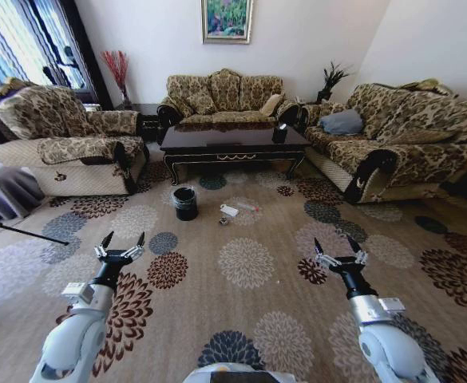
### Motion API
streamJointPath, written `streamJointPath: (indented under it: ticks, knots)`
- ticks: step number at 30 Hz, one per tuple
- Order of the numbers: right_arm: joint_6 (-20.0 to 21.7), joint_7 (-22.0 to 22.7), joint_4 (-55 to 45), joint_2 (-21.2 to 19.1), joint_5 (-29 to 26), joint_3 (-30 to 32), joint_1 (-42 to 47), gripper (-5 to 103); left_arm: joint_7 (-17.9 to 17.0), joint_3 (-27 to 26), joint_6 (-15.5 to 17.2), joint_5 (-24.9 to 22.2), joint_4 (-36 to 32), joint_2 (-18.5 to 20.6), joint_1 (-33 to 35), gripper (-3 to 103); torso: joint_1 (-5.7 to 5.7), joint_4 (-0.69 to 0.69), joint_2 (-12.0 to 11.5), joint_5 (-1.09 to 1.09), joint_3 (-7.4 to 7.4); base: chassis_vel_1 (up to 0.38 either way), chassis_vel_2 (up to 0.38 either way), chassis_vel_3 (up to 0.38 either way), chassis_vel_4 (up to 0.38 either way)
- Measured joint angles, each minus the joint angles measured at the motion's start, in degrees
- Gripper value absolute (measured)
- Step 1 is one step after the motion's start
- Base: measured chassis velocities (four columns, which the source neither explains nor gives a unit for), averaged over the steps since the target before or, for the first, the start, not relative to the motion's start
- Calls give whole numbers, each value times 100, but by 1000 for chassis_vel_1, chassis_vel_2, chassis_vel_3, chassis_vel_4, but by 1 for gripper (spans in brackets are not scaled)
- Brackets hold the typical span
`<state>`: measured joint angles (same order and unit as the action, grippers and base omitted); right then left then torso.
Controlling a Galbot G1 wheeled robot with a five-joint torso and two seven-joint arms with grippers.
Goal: Move to the front of the table and pick up the trash from the floor, then place it into the trash bin.
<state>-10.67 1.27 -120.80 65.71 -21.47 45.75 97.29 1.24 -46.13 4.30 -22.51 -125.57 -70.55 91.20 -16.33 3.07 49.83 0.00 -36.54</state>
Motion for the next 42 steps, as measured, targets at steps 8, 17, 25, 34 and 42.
streamJointPath:
  ticks: [8,17,25,34,42]
  knots:
    - [16,27,69,-23,5,-23,-27,100,-5,42,-30,1,79,-4,-30,100,82,0,-186,0,104,0,0,0,0]
    - [32,150,155,59,80,-91,-83,100,-7,47,-58,0,189,8,-59,100,173,0,-416,0,245,0,0,0,0]
    - [9,333,219,78,130,-88,-136,100,-7,65,-70,0,221,5,-82,100,259,0,-613,0,356,0,0,0,0]
    - [-40,352,199,107,145,-90,-103,100,-7,59,-103,27,165,-60,-21,100,341,0,-817,0,476,0,0,0,0]
    - [-61,355,153,97,140,-77,-90,100,-5,7,-109,34,68,-69,45,100,408,0,-971,0,566,0,0,0,0]
